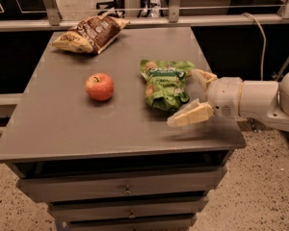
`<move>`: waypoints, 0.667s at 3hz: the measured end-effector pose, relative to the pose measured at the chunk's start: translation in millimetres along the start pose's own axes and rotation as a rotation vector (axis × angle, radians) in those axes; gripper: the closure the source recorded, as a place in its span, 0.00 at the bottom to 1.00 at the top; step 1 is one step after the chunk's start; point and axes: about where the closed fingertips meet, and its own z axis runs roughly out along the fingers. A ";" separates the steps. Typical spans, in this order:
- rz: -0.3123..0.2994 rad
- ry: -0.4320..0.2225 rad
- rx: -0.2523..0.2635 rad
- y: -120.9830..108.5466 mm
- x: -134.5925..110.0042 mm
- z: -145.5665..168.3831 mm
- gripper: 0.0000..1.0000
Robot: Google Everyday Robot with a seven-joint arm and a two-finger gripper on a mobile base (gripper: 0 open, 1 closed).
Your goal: Move green rice chip bag near brown chip bag
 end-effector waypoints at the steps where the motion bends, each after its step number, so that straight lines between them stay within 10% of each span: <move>1: 0.004 0.000 -0.010 5.4 -3.6 4.8 0.24; 2: 0.016 0.008 -0.017 12.7 -5.2 8.6 0.48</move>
Offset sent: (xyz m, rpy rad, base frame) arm -0.0125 0.0183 -0.0012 0.0013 0.0478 0.0019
